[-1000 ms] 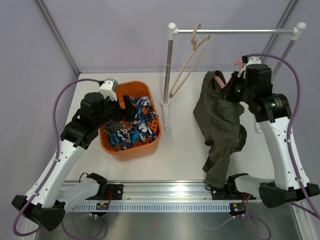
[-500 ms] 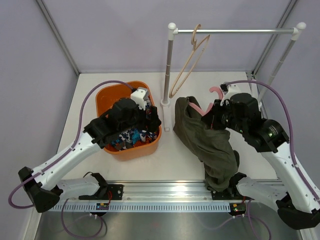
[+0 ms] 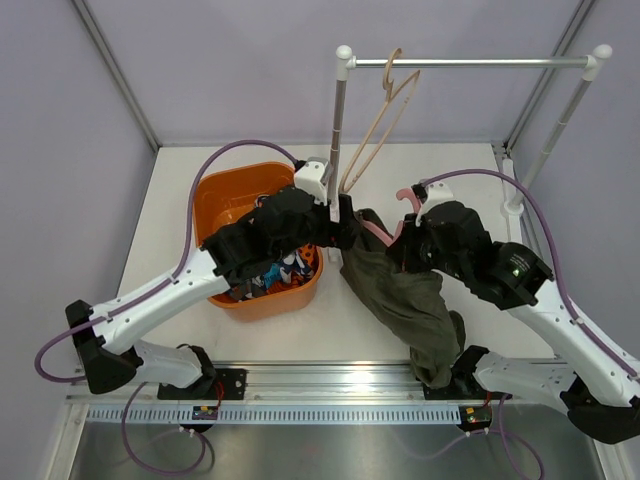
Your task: Remove the shorts from the hanger
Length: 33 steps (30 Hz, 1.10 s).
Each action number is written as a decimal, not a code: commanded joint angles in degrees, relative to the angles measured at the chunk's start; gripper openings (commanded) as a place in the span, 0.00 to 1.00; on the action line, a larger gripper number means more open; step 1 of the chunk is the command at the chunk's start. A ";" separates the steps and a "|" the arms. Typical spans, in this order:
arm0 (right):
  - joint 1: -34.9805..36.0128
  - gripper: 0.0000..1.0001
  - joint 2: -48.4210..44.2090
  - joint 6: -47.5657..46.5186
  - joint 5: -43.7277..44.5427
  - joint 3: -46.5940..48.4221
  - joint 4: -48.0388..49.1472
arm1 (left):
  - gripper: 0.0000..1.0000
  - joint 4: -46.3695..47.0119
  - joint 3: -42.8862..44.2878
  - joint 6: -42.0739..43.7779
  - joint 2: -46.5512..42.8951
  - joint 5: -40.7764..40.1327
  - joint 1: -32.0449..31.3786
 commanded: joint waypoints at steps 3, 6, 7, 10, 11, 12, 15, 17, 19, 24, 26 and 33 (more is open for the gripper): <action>3.48 0.00 1.03 2.37 4.93 2.27 4.40 | 0.88 2.57 4.39 -3.08 5.03 -5.71 -1.47; 4.53 0.00 2.18 2.37 6.17 3.32 3.96 | 0.86 2.23 4.74 -3.52 6.52 -6.23 -1.82; 4.71 0.00 2.26 2.46 6.52 3.50 3.78 | 0.86 1.88 4.83 -3.52 6.88 -6.58 -1.99; 5.06 0.00 2.09 2.37 7.05 4.29 3.61 | 0.84 1.61 4.04 -3.52 7.49 -7.47 -2.17; 5.15 0.00 2.09 2.37 7.05 4.38 3.69 | 0.83 1.70 3.69 -3.61 7.49 -7.64 -2.26; 5.15 0.00 2.00 2.37 7.05 4.55 3.61 | 0.82 1.61 3.43 -3.61 7.84 -7.90 -2.26; 5.33 0.00 2.00 2.37 7.14 4.99 3.52 | 0.74 1.52 3.25 -3.52 8.63 -8.17 -2.26; 5.50 0.00 2.09 2.28 7.05 5.34 3.43 | 0.69 1.69 2.90 -3.43 8.90 -8.35 -2.26; 5.59 0.00 2.09 2.19 6.96 5.61 3.52 | 0.61 1.70 2.72 -3.26 9.43 -8.35 -2.26; 5.68 0.00 2.18 1.93 6.96 6.31 3.25 | 0.43 2.14 2.99 -2.91 10.83 -8.26 -2.26; 5.94 0.00 2.00 1.93 6.87 6.58 3.17 | 0.40 2.31 3.59 -2.64 11.27 -8.35 -2.26; 6.64 0.00 0.60 1.93 6.26 7.45 1.59 | 0.02 0.64 7.99 0.34 15.22 -12.47 -0.68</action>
